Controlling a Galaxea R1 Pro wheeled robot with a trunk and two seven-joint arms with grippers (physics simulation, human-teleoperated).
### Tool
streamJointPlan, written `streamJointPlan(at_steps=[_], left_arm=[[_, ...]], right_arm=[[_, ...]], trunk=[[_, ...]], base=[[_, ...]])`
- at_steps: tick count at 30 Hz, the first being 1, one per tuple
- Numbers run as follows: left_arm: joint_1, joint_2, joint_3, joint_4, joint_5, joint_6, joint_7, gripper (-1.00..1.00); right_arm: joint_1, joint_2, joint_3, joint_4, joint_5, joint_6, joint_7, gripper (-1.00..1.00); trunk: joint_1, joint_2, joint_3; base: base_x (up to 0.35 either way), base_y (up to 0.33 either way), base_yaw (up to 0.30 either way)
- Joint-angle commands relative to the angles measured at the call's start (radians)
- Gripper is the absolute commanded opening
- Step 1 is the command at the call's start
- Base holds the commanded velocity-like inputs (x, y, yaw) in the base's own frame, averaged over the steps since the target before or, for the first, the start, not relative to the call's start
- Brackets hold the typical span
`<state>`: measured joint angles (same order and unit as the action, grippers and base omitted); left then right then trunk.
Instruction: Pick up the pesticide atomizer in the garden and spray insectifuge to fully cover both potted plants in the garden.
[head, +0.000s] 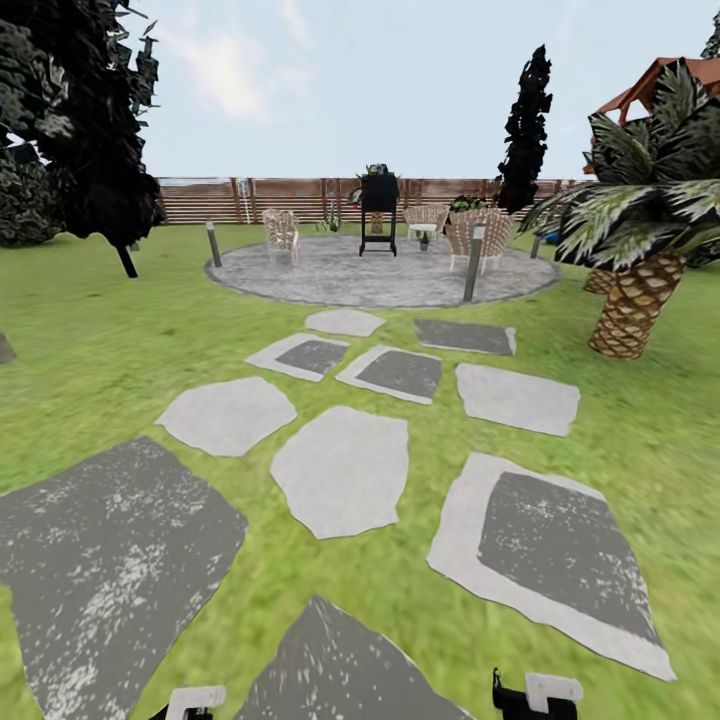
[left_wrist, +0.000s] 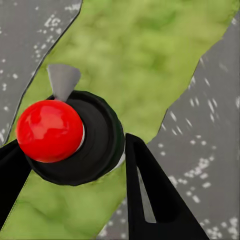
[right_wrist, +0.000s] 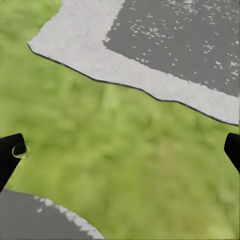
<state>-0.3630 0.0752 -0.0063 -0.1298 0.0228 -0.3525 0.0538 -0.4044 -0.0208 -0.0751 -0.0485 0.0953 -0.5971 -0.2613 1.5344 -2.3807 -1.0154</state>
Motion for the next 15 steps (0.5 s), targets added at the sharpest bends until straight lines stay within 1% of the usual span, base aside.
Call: streamJointPlan(at_steps=[1,15], left_arm=[[-0.001,0.000,-0.001,0.001,0.002,-0.003,0.001,-1.00],[0.001,-0.002,-0.001,0.002,0.002,-0.003,0.001,-1.00]], right_arm=[[-0.001,0.002,-0.007,-0.003,0.010,-0.003,-0.003,1.00],[-0.001,0.002,-0.003,-0.002,0.018,-0.006,-0.001,1.00]], trunk=[[0.000,0.000,-0.001],[0.000,0.000,-0.001]], base=[[0.336,0.000,0.000],[0.336,0.000,0.000]])
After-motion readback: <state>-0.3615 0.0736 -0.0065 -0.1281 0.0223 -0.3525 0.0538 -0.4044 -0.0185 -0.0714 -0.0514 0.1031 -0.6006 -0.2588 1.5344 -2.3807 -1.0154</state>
